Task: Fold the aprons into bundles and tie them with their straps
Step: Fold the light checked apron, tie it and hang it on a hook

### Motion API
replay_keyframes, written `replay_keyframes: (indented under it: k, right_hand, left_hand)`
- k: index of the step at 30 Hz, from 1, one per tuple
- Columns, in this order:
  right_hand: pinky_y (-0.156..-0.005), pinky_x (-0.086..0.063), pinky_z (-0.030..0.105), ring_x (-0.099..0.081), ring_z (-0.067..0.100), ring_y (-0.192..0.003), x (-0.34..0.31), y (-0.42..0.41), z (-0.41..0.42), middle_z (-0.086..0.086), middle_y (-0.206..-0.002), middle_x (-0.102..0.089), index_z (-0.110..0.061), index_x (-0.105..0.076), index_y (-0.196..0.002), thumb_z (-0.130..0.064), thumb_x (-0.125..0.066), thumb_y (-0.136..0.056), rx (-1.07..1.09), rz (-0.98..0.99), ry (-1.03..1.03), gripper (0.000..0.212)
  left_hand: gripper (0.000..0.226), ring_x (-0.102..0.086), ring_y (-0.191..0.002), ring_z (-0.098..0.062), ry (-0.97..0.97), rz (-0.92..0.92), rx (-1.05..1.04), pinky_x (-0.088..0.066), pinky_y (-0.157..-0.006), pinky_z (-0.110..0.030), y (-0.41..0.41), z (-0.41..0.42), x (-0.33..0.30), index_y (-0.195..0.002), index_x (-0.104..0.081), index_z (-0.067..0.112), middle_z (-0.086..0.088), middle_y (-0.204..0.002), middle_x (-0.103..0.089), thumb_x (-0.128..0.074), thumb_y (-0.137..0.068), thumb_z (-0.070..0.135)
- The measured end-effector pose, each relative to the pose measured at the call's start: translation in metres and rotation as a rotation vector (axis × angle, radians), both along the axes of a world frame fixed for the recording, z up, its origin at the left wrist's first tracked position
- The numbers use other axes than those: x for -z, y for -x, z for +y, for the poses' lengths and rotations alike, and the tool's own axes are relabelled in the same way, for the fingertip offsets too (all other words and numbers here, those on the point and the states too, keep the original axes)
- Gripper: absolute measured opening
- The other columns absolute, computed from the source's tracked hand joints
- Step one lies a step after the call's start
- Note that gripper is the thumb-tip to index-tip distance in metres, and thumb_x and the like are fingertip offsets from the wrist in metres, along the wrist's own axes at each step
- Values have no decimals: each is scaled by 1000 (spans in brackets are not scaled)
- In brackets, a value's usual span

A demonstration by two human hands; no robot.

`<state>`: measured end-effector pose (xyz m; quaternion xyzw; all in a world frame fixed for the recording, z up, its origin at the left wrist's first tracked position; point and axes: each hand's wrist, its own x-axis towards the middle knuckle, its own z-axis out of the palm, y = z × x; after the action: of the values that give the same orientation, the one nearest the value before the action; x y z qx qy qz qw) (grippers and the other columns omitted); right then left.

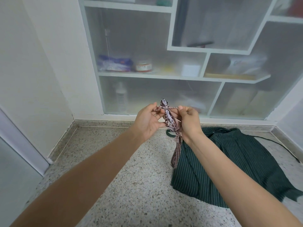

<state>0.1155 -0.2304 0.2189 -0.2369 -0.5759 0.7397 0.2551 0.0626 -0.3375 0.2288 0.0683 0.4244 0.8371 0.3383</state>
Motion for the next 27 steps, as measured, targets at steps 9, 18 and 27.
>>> replay_keyframes:
  k: [9, 18, 27]
  right_hand:
    - [-47, -50, 14, -68, 6, -61, -5, -10, 8, 13, -87, -69, 0, -52, -98, -8, -44, -98, -26, 43, 7, 12]
    - [-53, -50, 21, -47, 8, -58, -10, -16, 19, -2, -64, -50, -16, -55, -68, -25, -65, -87, -195, -193, -77, 23]
    - [-35, -34, 13, -43, 6, -39, -21, -18, 12, -1, -54, -58, -10, -64, -71, -21, -55, -93, -395, -87, -36, 27]
  left_hand:
    - [23, -53, -68, -13, 44, 30, -6, -55, -65, -51, 11, -9, 4, -79, -44, 10, -4, -71, -48, -41, -100, 21]
    - [17, -53, -75, -13, 210, 126, 66, -53, -78, -57, 17, -18, 9, -91, -49, 8, -5, -86, -49, -50, -95, 24]
    - [12, -56, -88, -16, 348, 312, 285, -53, -85, -54, 4, -12, 0, -99, -58, 6, -7, -116, -60, -52, -94, 16]
